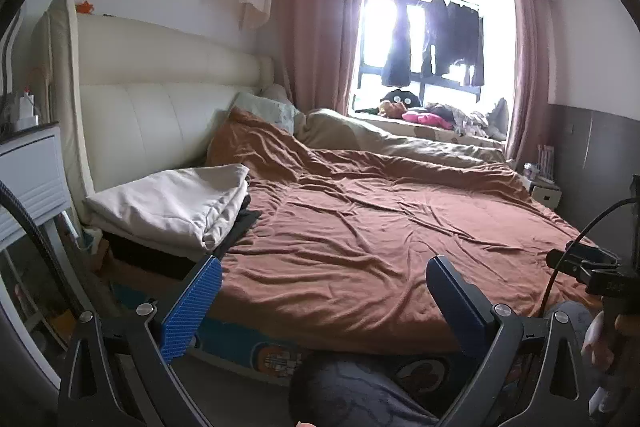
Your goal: Fold large clothes
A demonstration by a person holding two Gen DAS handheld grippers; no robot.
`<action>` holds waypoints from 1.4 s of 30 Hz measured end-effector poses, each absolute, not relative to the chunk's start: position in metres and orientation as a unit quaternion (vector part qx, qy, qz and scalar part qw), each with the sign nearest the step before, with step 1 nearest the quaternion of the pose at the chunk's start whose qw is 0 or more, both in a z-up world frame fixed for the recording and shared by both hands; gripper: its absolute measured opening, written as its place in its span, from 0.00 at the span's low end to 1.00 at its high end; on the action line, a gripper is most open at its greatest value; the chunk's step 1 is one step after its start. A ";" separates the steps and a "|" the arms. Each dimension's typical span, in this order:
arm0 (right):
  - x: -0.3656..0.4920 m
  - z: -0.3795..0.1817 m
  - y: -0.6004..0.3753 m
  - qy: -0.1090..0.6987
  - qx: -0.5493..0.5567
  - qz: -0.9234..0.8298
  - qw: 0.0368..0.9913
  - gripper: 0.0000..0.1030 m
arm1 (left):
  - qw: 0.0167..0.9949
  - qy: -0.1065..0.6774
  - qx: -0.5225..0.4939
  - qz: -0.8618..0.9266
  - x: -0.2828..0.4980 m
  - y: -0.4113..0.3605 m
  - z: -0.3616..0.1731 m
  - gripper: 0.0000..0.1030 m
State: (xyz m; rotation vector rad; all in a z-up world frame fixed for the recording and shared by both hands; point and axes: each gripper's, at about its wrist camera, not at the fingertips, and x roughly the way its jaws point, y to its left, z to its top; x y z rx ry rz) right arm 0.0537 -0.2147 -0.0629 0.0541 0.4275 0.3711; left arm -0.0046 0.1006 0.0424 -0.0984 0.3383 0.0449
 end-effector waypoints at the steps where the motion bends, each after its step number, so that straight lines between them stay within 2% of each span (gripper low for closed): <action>1: 0.053 -0.064 -0.216 0.210 0.027 0.179 0.961 1.00 | 0.985 0.167 -0.048 0.022 -0.005 0.100 0.042 1.00; 42: 0.057 -0.067 -0.218 0.203 0.032 0.171 0.964 1.00 | 0.986 0.162 -0.042 0.019 -0.016 0.088 0.045 1.00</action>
